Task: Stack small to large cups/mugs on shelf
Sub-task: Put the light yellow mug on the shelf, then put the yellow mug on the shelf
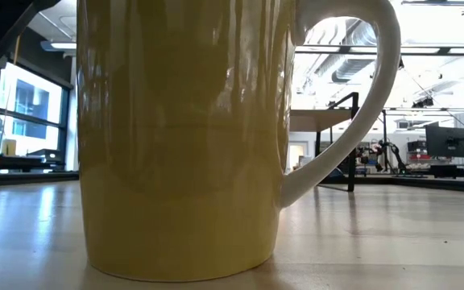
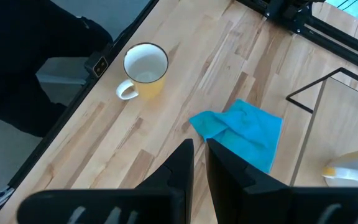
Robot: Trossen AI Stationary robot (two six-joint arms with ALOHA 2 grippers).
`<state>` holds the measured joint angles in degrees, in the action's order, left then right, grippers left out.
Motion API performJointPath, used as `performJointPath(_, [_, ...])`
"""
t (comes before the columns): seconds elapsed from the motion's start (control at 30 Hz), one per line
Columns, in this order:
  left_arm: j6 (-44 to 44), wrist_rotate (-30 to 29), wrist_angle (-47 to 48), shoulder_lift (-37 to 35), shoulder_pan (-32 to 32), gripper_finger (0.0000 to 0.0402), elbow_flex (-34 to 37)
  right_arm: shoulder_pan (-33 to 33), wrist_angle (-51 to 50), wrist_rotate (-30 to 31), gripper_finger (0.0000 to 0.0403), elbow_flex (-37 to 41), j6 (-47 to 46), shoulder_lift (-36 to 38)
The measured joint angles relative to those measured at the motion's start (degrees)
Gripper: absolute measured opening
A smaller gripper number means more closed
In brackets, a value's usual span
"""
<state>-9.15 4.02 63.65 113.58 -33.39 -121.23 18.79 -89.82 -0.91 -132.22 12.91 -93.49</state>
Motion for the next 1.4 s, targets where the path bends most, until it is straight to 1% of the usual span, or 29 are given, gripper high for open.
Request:
performJointPath(0.33, [0.0, -1.7, -0.7, 0.0, 0.0, 0.0129, 0.0, 0.0, -0.1, 0.0, 0.0033, 0.0, -0.4, 0.0])
performJointPath(0.53, [0.0, -1.7, 0.1, -0.8, 0.0, 0.0136, -0.2, 0.0, -0.2, 0.0, 0.0033, 0.0, -0.4, 0.0])
performJointPath(0.7, [0.5, -1.9, 2.9, -1.1, 0.0, 0.0141, -3.9, 0.0, -0.2, 0.0, 0.0033, 0.0, -0.4, 0.0])
performJointPath(0.87, [2.2, 0.0, 8.9, -1.2, 0.5, 0.0139, -8.7, 0.0, -0.2, 0.0, 0.0033, 0.0, -0.4, 0.0])
performJointPath(1.07, [3.5, 0.5, 18.9, -1.2, 4.0, 0.0139, -11.5, 0.0, -0.2, 0.0, 0.0033, 0.0, -0.4, 0.0])
performJointPath(1.23, [4.2, 0.5, 22.3, -1.7, 8.0, 0.0139, -11.4, 0.0, -0.2, 0.0, 0.0033, 0.0, -0.7, 0.0])
performJointPath(1.4, [6.1, 0.5, 25.5, -3.4, 12.4, 0.0138, -11.5, 0.0, -0.2, 0.0, 0.0033, 0.0, -3.0, 0.0])
